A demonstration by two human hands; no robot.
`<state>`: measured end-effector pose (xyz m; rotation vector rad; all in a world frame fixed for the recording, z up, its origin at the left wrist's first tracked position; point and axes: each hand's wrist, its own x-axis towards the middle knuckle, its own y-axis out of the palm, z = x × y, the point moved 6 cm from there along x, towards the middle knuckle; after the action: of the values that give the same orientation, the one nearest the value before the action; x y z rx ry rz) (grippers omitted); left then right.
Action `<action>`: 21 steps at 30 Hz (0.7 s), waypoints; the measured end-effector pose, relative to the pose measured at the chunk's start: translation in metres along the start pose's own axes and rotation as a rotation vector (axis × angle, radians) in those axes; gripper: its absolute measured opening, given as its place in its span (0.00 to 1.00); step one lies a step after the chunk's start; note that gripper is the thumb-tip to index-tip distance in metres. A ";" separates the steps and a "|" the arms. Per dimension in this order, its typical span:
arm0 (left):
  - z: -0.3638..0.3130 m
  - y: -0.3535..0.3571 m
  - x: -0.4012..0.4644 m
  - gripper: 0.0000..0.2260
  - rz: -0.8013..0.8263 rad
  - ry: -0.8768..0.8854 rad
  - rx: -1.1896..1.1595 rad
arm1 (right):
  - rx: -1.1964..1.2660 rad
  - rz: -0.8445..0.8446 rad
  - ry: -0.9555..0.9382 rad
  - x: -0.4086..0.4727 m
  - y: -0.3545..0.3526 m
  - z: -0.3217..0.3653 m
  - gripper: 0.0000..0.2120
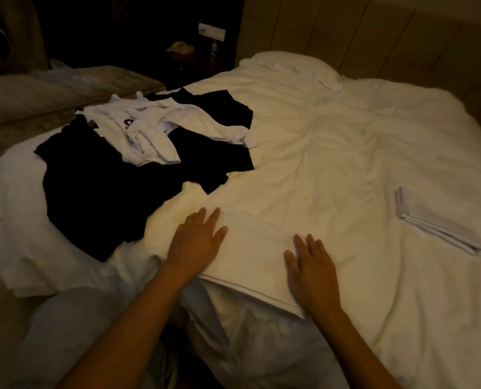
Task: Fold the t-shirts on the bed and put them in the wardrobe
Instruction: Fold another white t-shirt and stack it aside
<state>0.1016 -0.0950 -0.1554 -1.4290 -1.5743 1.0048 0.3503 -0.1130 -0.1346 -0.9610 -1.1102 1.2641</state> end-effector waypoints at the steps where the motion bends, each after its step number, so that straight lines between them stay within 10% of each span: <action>1: 0.003 0.000 0.000 0.28 -0.021 -0.021 -0.041 | 0.033 -0.009 0.045 -0.003 -0.002 -0.006 0.29; 5: 0.012 -0.015 0.000 0.29 -0.129 -0.166 -0.326 | 0.349 0.007 0.309 -0.012 -0.006 -0.022 0.36; 11: 0.012 -0.009 -0.007 0.35 0.185 -0.365 -0.635 | 1.072 0.163 0.595 -0.015 0.004 -0.029 0.23; 21: -0.054 -0.007 -0.034 0.17 0.268 -0.367 -1.336 | 1.494 0.053 0.555 -0.038 -0.045 -0.060 0.08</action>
<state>0.1507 -0.1266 -0.1290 -2.4420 -2.5705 0.2286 0.4196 -0.1524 -0.1081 -0.1113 0.3927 1.3076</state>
